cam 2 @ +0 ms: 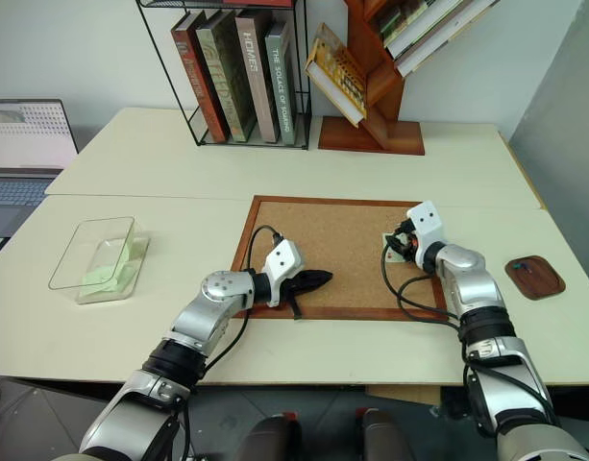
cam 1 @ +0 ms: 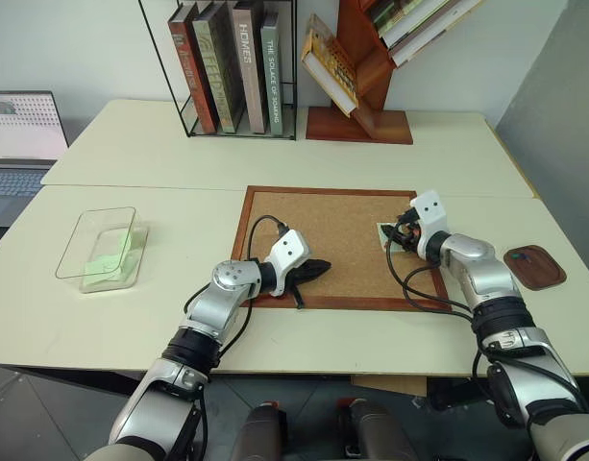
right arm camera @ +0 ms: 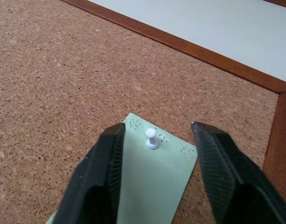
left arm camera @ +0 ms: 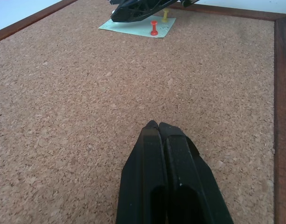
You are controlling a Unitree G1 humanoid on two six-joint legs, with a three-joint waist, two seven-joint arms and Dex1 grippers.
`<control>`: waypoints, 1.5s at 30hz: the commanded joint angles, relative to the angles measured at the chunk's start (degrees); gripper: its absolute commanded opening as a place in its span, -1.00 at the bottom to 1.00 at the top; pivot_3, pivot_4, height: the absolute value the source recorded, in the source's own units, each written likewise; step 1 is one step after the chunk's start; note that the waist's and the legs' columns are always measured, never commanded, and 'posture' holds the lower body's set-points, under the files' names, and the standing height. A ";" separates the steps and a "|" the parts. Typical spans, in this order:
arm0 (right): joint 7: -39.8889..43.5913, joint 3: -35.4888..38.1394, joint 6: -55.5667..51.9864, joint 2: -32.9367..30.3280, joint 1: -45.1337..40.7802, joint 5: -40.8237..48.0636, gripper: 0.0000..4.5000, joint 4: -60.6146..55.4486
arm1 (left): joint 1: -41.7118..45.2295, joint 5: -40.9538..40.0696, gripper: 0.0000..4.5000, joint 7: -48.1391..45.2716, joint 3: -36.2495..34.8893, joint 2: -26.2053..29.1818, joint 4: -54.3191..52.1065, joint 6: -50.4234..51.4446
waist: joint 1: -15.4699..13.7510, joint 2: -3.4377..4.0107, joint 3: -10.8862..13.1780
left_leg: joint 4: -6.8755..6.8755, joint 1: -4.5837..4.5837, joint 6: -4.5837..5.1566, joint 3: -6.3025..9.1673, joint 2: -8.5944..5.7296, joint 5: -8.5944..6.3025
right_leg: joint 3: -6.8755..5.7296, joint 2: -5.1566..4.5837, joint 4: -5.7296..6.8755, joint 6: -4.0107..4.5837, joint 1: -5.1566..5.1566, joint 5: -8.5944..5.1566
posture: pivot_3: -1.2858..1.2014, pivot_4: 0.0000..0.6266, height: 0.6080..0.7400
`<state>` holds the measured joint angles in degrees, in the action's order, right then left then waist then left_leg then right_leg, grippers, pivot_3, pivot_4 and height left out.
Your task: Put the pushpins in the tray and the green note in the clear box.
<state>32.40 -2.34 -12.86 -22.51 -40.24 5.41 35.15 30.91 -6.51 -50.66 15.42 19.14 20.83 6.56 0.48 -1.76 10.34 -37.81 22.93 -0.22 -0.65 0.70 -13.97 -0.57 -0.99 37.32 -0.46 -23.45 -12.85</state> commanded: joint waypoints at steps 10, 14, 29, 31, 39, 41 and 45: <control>0.43 -0.15 1.40 0.16 -1.15 -1.66 -0.99 -2.58 | -0.43 1.43 -1.00 -0.81 0.19 0.45 1.24 0.11 | 0.00 0.00 0.00 | 0.00 0.00 0.00 0.01 0.00 0.00 | -0.01 -0.02 0.02 0.00 0.00 0.00 | 0.03 -0.52 1.00; 0.74 0.17 0.96 0.20 -1.21 -1.19 -0.99 -4.03 | -0.48 1.74 -1.00 -1.08 0.50 0.64 1.62 0.17 | 0.00 0.00 0.00 | 0.00 -0.01 0.00 0.01 0.00 0.00 | -0.01 -0.02 0.01 0.00 0.00 0.00 | 0.03 -0.52 1.00; -0.10 3.08 -7.36 -1.53 1.13 1.48 -0.99 -17.21 | -0.34 1.73 -1.00 -0.62 0.55 -0.67 2.68 -0.77 | -0.08 0.05 -0.02 | -0.01 -0.01 0.00 0.03 -0.01 0.00 | -0.02 -0.04 0.04 0.00 0.00 0.00 | 0.03 -0.52 1.00; -0.50 4.46 -8.98 -2.65 2.25 2.04 -0.99 -20.24 | -0.51 1.81 -1.00 -0.58 0.68 -0.77 2.55 -0.78 | -0.15 0.05 -0.02 | -0.01 0.00 0.00 0.02 -0.02 0.00 | -0.02 -0.05 0.03 0.00 -0.01 0.00 | 0.03 -0.52 1.00; -0.69 12.04 -15.39 -12.57 14.09 2.78 -0.99 -33.23 | -0.79 1.92 -1.00 -0.78 0.64 -0.83 2.93 -1.20 | -0.39 0.10 -0.05 | 0.03 0.03 0.00 0.05 -0.03 0.00 | -0.05 -0.07 -0.08 -0.01 0.02 -0.01 | 0.03 -0.52 1.00; -1.69 14.29 -16.71 -14.76 17.10 2.49 -0.99 -34.39 | -0.70 2.03 -1.00 -0.89 0.71 -0.86 3.16 -1.42 | -0.42 0.15 -0.08 | 0.04 0.03 0.01 0.03 -0.03 -0.01 | -0.04 -0.07 -0.10 -0.01 0.02 -0.01 | 0.03 -0.52 1.00; -3.97 18.39 -17.41 -19.41 22.92 0.51 -0.99 -34.01 | -0.68 2.25 -1.00 -1.19 0.97 -1.03 3.26 -1.86 | -0.32 0.26 -0.14 | 0.02 0.00 0.01 -0.02 -0.02 -0.01 | -0.02 -0.06 -0.09 -0.02 0.03 -0.01 | 0.03 -0.52 1.00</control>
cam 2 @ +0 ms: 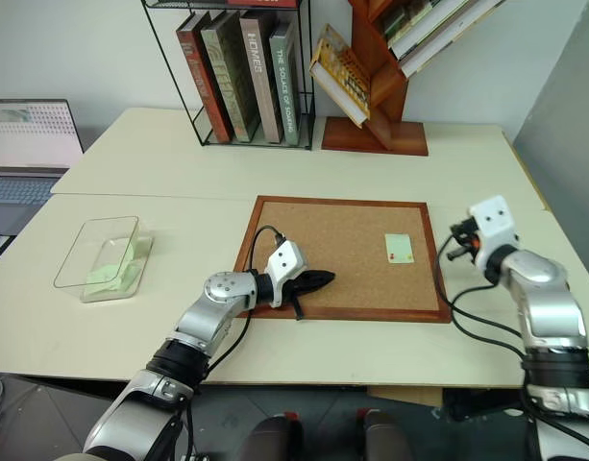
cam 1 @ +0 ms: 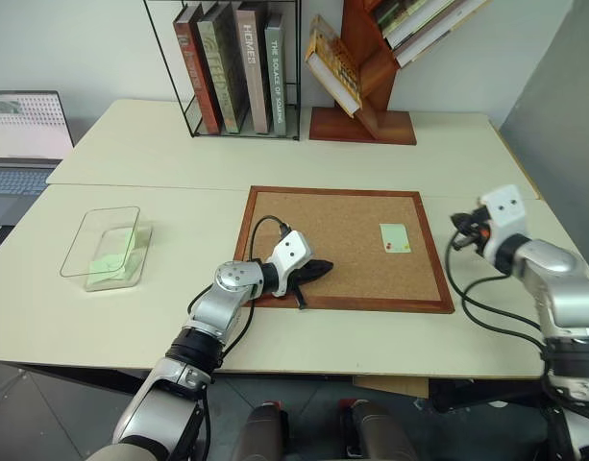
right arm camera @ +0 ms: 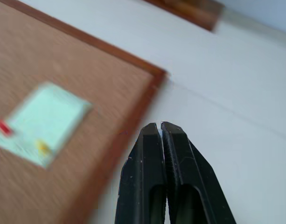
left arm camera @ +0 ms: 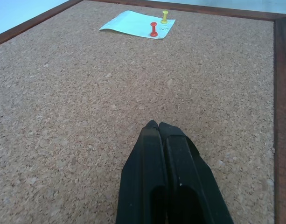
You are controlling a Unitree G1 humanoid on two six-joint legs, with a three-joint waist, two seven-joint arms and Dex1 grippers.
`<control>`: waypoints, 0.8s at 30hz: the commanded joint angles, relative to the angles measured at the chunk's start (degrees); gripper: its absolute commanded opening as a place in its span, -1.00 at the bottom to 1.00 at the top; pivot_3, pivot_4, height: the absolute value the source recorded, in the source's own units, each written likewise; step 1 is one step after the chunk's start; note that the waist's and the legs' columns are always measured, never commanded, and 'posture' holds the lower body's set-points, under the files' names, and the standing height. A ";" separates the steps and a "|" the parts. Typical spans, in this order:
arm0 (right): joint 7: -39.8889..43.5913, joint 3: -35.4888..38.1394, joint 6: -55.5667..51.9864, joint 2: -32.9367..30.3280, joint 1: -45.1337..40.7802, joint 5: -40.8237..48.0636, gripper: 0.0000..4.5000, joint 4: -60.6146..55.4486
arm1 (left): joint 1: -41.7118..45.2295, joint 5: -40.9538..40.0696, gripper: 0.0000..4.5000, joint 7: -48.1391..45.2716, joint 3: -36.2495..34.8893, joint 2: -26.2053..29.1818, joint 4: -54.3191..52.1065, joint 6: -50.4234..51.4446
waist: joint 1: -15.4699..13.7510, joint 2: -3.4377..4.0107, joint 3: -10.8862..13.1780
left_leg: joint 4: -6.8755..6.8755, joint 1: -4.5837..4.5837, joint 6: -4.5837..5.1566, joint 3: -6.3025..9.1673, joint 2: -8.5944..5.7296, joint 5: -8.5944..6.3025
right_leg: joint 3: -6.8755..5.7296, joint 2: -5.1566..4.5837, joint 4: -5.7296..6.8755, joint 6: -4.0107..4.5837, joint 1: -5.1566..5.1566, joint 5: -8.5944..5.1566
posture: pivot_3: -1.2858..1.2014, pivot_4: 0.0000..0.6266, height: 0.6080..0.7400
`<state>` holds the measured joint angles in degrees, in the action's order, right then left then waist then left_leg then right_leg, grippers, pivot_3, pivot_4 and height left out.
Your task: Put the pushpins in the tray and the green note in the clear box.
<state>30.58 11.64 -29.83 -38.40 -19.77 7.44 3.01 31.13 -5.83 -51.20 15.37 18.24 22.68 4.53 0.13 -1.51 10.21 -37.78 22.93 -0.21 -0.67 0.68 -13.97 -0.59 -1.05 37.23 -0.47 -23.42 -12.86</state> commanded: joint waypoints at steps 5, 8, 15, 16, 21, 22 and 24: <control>-4.51 7.33 -0.23 -6.59 6.71 -3.14 -0.99 0.58 | -0.93 2.12 -1.00 -1.10 1.29 -0.34 1.93 -0.54 | -0.01 0.08 -0.05 | 0.00 -0.01 0.00 0.01 -0.01 0.00 | -0.02 0.02 -0.03 0.00 0.01 -0.01 | 0.03 -0.52 1.00; -5.24 7.42 0.35 -7.54 8.50 -4.18 -0.99 2.29 | -0.94 2.37 -1.00 -1.26 1.36 -0.46 2.14 -0.80 | 0.01 0.09 -0.06 | 0.00 -0.01 0.00 -0.01 -0.01 0.00 | 0.00 0.04 -0.06 0.00 0.03 0.00 | 0.03 -0.52 1.00; -5.94 7.01 2.16 -8.70 10.07 -5.88 -0.99 7.21 | -0.70 3.39 -1.00 -1.04 1.40 -0.65 2.29 -1.91 | 0.00 0.16 -0.10 | 0.00 0.00 0.00 -0.01 -0.08 0.00 | 0.00 0.18 -0.10 -0.02 0.05 0.00 | 0.03 -0.52 1.00; -5.87 7.00 2.44 -8.82 10.13 -5.91 -0.99 7.76 | -0.68 3.43 -1.00 -0.99 1.39 -0.76 2.30 -1.95 | 0.00 0.17 -0.10 | 0.00 0.00 0.01 -0.02 -0.08 0.00 | 0.01 0.19 -0.10 -0.02 0.05 0.00 | 0.03 -0.52 1.00; -5.04 6.87 2.24 -8.76 10.09 -5.39 -0.52 8.41 | -0.41 3.65 -1.00 -0.87 1.34 -0.92 2.72 -2.43 | 0.00 0.21 -0.13 | 0.00 0.00 0.01 0.00 -0.07 -0.01 | 0.00 0.20 -0.11 -0.02 0.05 0.00 | 0.03 -0.52 1.00; -4.90 6.98 1.97 -8.62 10.07 -5.17 -0.42 8.30 | -0.39 3.65 -1.00 -0.86 1.31 -0.92 2.80 -2.49 | -0.01 0.21 -0.13 | 0.00 0.00 0.01 0.01 -0.07 -0.01 | -0.01 0.21 -0.11 -0.03 0.06 0.00 | 0.03 -0.52 1.00; -4.68 7.20 1.56 -8.42 9.96 -4.81 -0.24 8.26 | -0.33 3.68 -1.00 -0.84 1.30 -0.94 2.95 -2.60 | -0.01 0.21 -0.13 | 0.00 0.00 0.01 0.01 -0.07 0.00 | -0.01 0.21 -0.11 -0.03 0.06 0.00 | 0.03 -0.52 1.00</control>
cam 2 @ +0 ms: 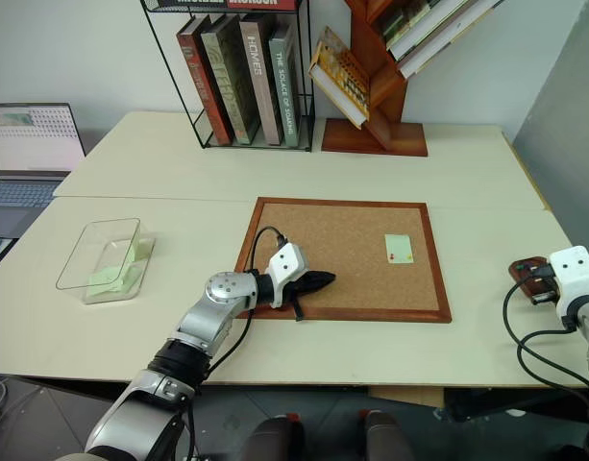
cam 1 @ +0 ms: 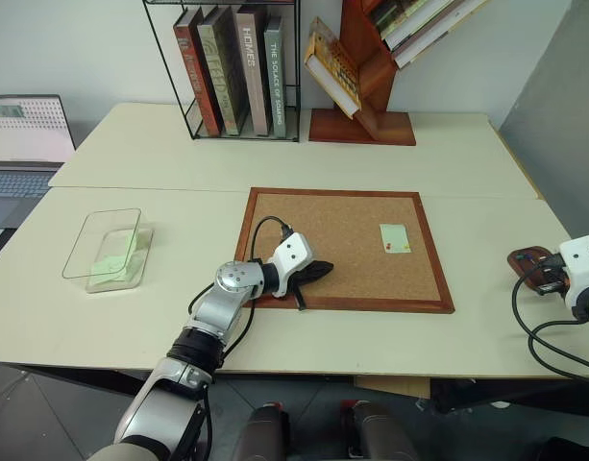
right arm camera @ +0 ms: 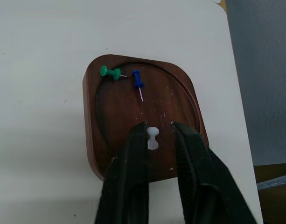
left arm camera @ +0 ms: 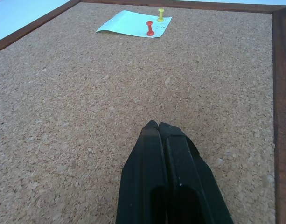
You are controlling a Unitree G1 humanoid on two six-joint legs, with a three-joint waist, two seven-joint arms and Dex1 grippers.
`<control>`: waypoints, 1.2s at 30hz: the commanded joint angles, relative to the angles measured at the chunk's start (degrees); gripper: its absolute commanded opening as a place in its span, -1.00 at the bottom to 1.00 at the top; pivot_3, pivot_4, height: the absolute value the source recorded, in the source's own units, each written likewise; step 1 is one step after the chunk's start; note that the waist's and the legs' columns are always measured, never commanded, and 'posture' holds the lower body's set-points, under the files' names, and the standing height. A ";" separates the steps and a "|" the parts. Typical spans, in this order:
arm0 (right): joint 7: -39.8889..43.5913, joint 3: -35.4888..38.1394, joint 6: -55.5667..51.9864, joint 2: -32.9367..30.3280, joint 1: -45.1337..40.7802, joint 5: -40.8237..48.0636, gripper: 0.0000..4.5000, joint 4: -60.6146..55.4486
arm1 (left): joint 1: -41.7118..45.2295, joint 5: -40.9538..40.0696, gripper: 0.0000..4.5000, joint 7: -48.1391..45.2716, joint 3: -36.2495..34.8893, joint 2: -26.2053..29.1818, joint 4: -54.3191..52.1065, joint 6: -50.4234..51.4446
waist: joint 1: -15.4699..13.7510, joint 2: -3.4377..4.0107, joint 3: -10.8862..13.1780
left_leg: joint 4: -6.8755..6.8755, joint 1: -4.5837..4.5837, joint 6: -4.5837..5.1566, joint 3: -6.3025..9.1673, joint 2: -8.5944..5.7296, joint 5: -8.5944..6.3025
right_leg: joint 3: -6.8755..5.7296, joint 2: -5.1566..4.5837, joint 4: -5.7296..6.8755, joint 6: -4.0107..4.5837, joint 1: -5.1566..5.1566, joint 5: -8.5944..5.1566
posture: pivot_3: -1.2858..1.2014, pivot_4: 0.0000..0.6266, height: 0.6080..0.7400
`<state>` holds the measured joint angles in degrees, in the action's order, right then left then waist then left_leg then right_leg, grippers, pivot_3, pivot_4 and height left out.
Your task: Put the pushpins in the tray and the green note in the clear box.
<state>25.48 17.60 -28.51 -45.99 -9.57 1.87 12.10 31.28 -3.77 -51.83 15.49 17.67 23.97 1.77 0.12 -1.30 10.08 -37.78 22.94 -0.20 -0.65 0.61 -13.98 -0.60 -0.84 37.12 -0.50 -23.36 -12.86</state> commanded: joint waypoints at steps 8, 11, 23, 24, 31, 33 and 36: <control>0.77 4.04 0.04 -0.79 -0.93 3.67 0.40 -2.33 | -0.58 1.59 -1.00 -0.26 1.17 -0.40 2.06 -0.16 | -0.01 0.04 -0.02 | -0.01 -0.01 0.00 0.01 0.00 0.00 | 0.00 0.00 -0.01 -0.01 0.02 0.01 | 0.03 -0.52 1.00; 2.66 6.28 0.63 -0.62 -1.54 7.11 0.40 -5.42 | -0.57 1.55 -1.00 -0.33 1.16 -0.38 2.14 -0.21 | -0.02 0.06 -0.03 | 0.00 -0.01 0.00 0.01 -0.01 0.00 | 0.00 0.00 -0.01 -0.01 0.02 0.01 | 0.03 -0.52 1.00; 6.29 -6.48 6.76 16.18 -3.12 13.59 0.40 -18.05 | 0.24 1.59 -1.00 -0.85 1.33 -0.82 3.15 -0.53 | 0.09 0.07 -0.05 | -0.02 -0.01 0.00 0.16 0.08 0.00 | -0.03 0.16 -0.05 -0.02 0.09 0.01 | 0.03 -0.52 1.00; 6.02 -7.28 7.50 17.16 -3.74 12.98 0.40 -17.05 | 0.30 1.62 -1.00 -0.83 1.34 -0.87 3.21 -0.55 | 0.04 0.12 -0.05 | -0.05 -0.02 0.00 0.12 0.09 0.00 | -0.04 0.17 -0.05 -0.04 0.08 0.02 | 0.03 -0.52 1.00; 4.33 -11.78 12.65 21.71 -9.25 9.42 0.40 -5.58 | 0.05 1.74 -1.00 -0.61 1.13 -0.81 2.93 -0.64 | -0.29 0.09 -0.05 | -0.04 0.03 0.02 0.10 -0.04 -0.01 | 0.00 0.13 -0.10 -0.06 0.08 0.03 | 0.03 -0.52 1.00; 4.46 -12.74 13.68 21.74 -10.16 8.46 0.40 -3.34 | -0.13 1.75 -1.00 -0.56 1.02 -0.66 2.73 -0.59 | -0.25 0.09 -0.05 | -0.02 0.03 0.03 0.10 -0.02 -0.01 | 0.02 0.13 -0.10 -0.06 0.07 0.03 | 0.03 -0.52 1.00; 4.33 -12.79 14.74 21.89 -10.64 8.12 0.40 -1.61 | -0.44 1.74 -1.00 -0.38 0.94 -0.61 2.31 -0.42 | -0.17 0.10 -0.06 | -0.02 0.01 0.03 0.12 0.00 -0.01 | 0.03 0.13 -0.05 -0.05 0.07 0.03 | 0.03 -0.52 1.00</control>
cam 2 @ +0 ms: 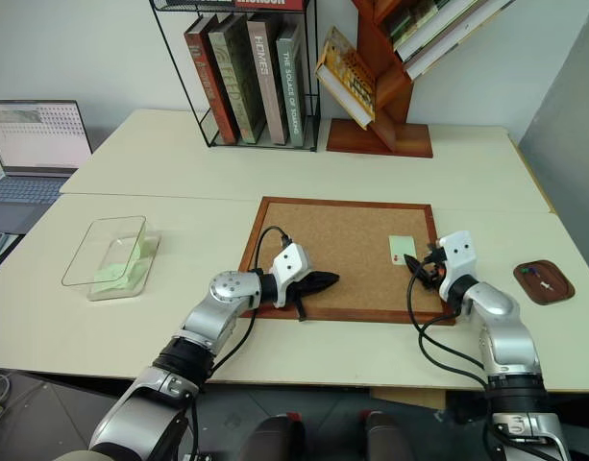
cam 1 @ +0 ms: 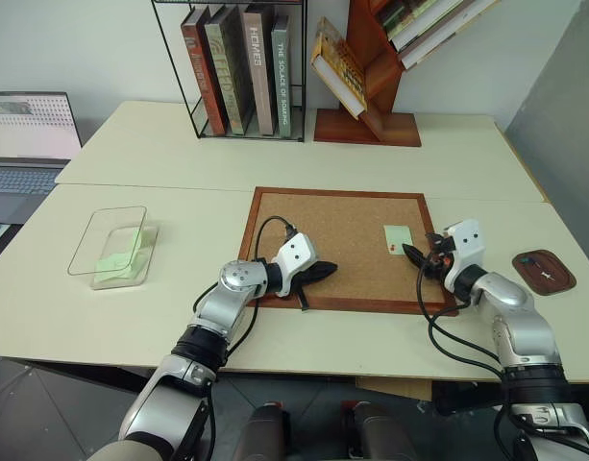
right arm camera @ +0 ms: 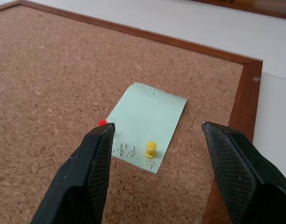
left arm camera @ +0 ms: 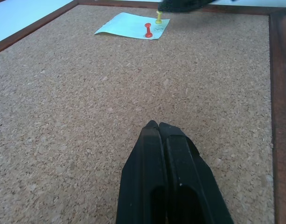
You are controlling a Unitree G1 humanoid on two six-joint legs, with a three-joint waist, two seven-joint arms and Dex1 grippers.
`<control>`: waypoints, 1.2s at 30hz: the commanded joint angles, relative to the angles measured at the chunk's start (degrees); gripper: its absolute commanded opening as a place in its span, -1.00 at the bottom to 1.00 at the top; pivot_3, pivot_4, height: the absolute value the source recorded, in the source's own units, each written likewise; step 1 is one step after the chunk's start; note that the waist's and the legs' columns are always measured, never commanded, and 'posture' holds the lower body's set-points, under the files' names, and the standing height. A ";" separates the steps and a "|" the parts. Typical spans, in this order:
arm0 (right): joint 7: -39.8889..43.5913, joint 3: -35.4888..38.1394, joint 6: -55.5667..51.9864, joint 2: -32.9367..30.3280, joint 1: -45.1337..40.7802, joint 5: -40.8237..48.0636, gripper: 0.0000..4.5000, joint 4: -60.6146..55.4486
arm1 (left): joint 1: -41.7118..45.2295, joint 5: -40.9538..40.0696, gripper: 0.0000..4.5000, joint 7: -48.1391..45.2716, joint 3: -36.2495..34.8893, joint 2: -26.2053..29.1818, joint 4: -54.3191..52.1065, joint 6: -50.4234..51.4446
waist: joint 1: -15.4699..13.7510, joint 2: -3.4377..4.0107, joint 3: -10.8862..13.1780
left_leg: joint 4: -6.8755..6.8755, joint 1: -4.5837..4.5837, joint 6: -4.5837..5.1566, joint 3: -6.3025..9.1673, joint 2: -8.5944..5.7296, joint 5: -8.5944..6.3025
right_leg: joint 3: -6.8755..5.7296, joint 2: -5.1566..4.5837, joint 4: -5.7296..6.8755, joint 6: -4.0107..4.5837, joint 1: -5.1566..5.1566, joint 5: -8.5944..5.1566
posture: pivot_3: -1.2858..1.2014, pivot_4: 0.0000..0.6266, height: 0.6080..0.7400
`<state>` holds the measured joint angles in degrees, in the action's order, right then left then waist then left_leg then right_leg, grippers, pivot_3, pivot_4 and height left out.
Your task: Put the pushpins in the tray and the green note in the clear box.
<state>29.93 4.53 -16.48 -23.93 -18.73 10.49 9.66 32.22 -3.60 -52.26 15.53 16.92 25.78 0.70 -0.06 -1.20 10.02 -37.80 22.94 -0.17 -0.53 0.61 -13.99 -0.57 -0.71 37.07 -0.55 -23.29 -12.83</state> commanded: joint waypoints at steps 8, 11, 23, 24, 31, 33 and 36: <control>-0.10 -0.42 4.45 0.24 -2.11 -1.17 -0.14 3.11 | -1.81 1.45 -1.00 0.21 0.93 0.26 -0.10 1.06 | 0.13 0.00 0.00 | 0.00 0.00 0.00 0.00 0.02 0.00 | 0.01 0.01 0.01 0.00 0.00 0.00 | 0.03 -0.52 1.00; 0.10 -0.87 4.43 0.52 -2.29 -1.37 -0.38 3.34 | -1.76 1.51 -1.00 0.30 0.95 0.20 0.13 0.98 | 0.14 0.00 0.00 | 0.00 -0.01 0.00 0.00 0.02 0.00 | 0.00 0.01 0.01 0.00 0.00 0.00 | 0.03 -0.52 1.00; 1.42 -0.64 4.58 0.57 -1.46 -0.09 -0.98 -0.04 | -2.10 1.68 -1.00 0.57 1.01 0.25 0.22 0.77 | 0.14 0.00 0.00 | 0.00 -0.01 0.00 0.00 0.02 0.00 | 0.00 0.01 0.00 0.00 0.00 0.00 | 0.03 -0.52 1.00; 1.59 -0.43 4.72 0.57 -1.35 0.23 -0.98 -0.75 | -2.16 1.72 -1.00 0.56 1.07 0.24 0.24 0.73 | 0.14 0.00 0.00 | 0.00 -0.01 0.00 0.00 0.02 0.00 | 0.00 0.01 0.00 0.00 0.00 0.00 | 0.03 -0.52 1.00; 2.09 1.71 3.81 0.58 -0.54 3.65 -0.98 -6.84 | -2.31 1.80 -1.00 0.40 1.30 0.13 0.23 0.72 | 0.15 0.03 0.01 | 0.02 0.00 0.00 0.00 0.03 0.00 | 0.01 0.01 0.01 0.00 -0.03 0.00 | 0.03 -0.52 1.00; 2.00 2.06 3.01 0.16 -0.22 4.11 -0.98 -8.11 | -2.33 1.81 -1.00 0.35 1.32 0.12 0.21 0.75 | 0.15 0.02 0.00 | 0.01 -0.01 0.00 0.02 0.03 0.00 | 0.01 0.01 0.01 0.00 -0.01 0.00 | 0.03 -0.52 1.00; 1.24 3.10 1.96 -0.38 -0.08 4.61 -0.98 -9.31 | -2.32 1.88 -1.00 0.29 1.36 0.15 0.28 0.75 | 0.15 0.02 0.00 | 0.00 -0.01 0.00 0.02 0.03 0.00 | 0.00 0.01 0.00 -0.01 0.00 0.00 | 0.03 -0.52 1.00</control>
<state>31.57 5.64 -14.07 -23.39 -18.73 14.07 3.19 31.40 -3.43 -51.84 15.56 17.11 24.79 0.75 0.09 -1.18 10.02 -37.80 22.93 -0.17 -0.53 0.64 -13.99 -0.56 -0.70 37.07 -0.56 -23.29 -12.83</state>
